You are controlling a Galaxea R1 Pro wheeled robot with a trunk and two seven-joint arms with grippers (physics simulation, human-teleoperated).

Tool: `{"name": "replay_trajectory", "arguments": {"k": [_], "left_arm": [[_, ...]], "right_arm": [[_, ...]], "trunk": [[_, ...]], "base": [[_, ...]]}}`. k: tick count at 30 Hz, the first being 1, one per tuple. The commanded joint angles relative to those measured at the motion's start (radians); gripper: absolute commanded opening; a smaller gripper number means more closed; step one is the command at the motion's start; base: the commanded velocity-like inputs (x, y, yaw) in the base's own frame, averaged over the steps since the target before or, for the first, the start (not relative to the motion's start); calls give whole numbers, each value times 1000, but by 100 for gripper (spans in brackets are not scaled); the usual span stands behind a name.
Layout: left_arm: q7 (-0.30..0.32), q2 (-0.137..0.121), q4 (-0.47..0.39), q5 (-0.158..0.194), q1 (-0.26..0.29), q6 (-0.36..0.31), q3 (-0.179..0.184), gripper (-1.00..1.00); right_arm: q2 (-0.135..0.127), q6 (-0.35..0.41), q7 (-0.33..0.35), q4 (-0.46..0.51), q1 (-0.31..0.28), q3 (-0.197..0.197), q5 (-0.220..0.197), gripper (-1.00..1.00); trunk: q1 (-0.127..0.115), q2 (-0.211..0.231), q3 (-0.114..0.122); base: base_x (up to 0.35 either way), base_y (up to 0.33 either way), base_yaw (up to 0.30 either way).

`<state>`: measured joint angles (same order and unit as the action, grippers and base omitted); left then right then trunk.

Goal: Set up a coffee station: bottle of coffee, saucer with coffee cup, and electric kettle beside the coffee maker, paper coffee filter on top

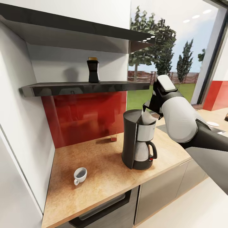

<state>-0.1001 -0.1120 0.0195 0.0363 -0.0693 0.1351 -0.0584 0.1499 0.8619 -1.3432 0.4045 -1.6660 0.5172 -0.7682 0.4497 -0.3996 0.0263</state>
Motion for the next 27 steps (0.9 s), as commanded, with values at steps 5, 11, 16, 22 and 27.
{"name": "replay_trajectory", "arguments": {"k": [5, 11, 16, 22, 27], "left_arm": [[0, 0, 2, 4, 0, 6, -5, 100], [0, -1, 3, 4, 0, 7, -5, 100], [0, -3, 3, 4, 0, 8, -5, 100], [0, -3, 3, 4, 0, 8, -5, 100], [0, -3, 2, 4, 0, 8, -6, 100]], "right_arm": [[0, 9, -7, 4, 0, 1, -6, 100], [0, 9, -7, 10, 0, 1, -8, 100], [0, 9, -7, 11, 0, 1, -8, 100], [0, 9, -6, 11, 0, 1, -8, 100], [0, 9, -5, 11, 0, 1, -8, 100]], "trunk": [[0, 0, 0], [0, 0, 0], [0, 0, 0], [0, 0, 0], [0, 0, 0]], "base": [[0, 0, 0], [0, 0, 0], [0, 0, 0], [0, 0, 0], [0, 0, 0]]}}
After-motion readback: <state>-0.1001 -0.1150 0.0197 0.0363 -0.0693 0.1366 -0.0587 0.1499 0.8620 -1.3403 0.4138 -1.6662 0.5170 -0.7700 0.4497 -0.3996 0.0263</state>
